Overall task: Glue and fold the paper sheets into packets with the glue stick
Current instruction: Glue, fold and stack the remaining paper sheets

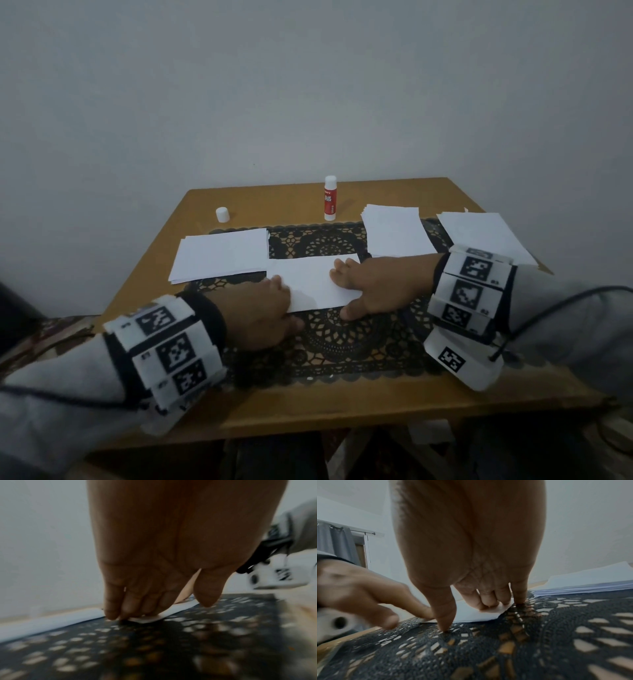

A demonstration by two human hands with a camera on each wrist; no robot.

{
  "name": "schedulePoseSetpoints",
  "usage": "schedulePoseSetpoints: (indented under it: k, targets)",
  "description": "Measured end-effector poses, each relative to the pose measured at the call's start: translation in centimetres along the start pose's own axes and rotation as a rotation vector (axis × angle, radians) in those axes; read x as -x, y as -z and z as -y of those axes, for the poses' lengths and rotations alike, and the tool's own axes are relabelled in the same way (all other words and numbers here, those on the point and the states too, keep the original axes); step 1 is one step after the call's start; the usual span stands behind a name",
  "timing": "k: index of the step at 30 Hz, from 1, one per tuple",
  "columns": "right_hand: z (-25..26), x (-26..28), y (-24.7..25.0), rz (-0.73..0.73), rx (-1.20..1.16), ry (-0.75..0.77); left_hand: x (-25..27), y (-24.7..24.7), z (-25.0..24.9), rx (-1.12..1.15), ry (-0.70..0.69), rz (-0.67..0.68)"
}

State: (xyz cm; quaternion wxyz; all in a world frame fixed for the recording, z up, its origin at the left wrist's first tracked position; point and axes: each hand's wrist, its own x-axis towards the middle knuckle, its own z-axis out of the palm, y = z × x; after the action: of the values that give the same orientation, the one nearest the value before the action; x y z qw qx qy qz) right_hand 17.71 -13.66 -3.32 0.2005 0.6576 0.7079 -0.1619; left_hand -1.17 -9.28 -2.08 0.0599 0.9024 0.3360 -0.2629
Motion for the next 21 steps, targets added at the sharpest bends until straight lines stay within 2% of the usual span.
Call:
schedulePoseSetpoints:
  k: [4,8,13,18,21]
  targets:
    - [0.0,-0.2,0.0,-0.009,-0.012,0.007,1.1,-0.5,-1.4,0.006,-0.114,0.053]
    - [0.0,0.0,-0.2,-0.009,-0.008,0.003,0.3,-0.5,-0.7,-0.032,-0.041,-0.019]
    - [-0.1,-0.2,-0.3,-0.01,0.001,0.001,1.2,-0.9,-1.8,-0.009,-0.149,0.025]
    - [0.1,0.0,-0.3,-0.001,0.009,0.001,-1.6,0.0,1.0,-0.096,-0.008,-0.061]
    - [0.0,0.2,-0.2,0.008,-0.004,0.009,-3.1,-0.3,1.7,-0.117,0.024,-0.104]
